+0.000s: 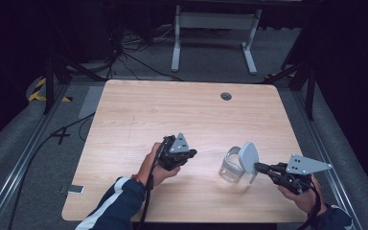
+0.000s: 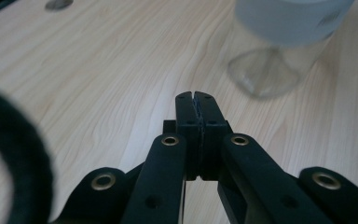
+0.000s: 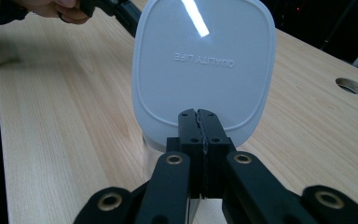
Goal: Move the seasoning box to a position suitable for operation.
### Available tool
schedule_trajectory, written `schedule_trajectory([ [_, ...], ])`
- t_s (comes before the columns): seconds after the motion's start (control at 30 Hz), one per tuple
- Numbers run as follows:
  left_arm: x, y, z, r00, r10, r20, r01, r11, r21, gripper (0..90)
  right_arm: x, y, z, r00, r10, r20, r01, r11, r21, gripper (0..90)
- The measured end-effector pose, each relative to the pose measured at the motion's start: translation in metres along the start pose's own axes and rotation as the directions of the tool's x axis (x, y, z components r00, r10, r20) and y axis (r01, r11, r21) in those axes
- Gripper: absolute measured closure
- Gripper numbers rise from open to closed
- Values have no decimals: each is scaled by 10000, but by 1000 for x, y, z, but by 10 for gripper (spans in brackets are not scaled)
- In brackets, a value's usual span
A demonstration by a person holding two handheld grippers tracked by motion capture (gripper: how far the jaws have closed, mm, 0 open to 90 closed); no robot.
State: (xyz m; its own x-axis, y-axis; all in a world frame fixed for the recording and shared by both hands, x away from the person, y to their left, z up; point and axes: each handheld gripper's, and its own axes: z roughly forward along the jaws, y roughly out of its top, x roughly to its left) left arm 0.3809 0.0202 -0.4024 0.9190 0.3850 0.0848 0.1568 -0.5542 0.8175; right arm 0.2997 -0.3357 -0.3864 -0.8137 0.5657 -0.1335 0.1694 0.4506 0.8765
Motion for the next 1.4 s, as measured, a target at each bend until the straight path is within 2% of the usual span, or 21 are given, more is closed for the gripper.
schedule_trajectory([
  [0.23, -9, 28, 17, 9989, 232, 412, -212, 9986, -492, 898, -1, -1, 0, 10000, 27, -61, -27, 10000, 69, 900],
  [0.47, -18, 43, 25, 9959, 417, 806, -353, 9962, -791, 899, 0, -1, 0, 10000, 40, -49, -39, 10000, 88, 900],
  [0.63, -21, 49, 28, 9950, 423, 909, -330, 9943, -1015, 899, 0, 0, 0, 10000, 34, -49, -34, 10000, 45, 900],
  [0.83, -26, 59, 33, 9921, 642, 1078, -523, 9926, -1099, 899, 1, 0, 0, 10000, 38, -69, -37, 10000, 37, 900],
  [1.0, -28, 64, 35, 9919, 596, 1120, -448, 9905, -1301, 899, 1, -1, 0, 10000, 1, -79, 0, 10000, 63, 900],
  [1.13, -31, 68, 35, 9890, 838, 1219, -677, 9890, -1313, 898, 1, -1, 1, 10000, -29, -76, 30, 10000, 80, 900],
  [1.17, -33, 68, 36, 9891, 712, 1291, -539, 9897, -1325, 899, 1, -1, 1, 10000, -33, -76, 34, 9999, 96, 900],
  [1.2, -33, 69, 36, 9878, 847, 1304, -671, 9887, -1343, 898, 1, -1, 1, 10000, -4, -92, 5, 9999, 146, 900],
  [1.3, -35, 71, 35, 9873, 834, 1349, -646, 9883, -1383, 898, 1, -2, 2, 9999, -39, -95, 41, 9999, 145, 900],
  [1.33, -35, 72, 35, 9867, 1009, 1277, -824, 9863, -1426, 898, 1, -2, 2, 10000, -47, -85, 48, 9999, 159, 900],
  [1.4, -35, 73, 34, 9871, 956, 1288, -763, 9861, -1474, 898, 1, -2, 2, 10000, -39, -73, 40, 9998, 176, 900],
])
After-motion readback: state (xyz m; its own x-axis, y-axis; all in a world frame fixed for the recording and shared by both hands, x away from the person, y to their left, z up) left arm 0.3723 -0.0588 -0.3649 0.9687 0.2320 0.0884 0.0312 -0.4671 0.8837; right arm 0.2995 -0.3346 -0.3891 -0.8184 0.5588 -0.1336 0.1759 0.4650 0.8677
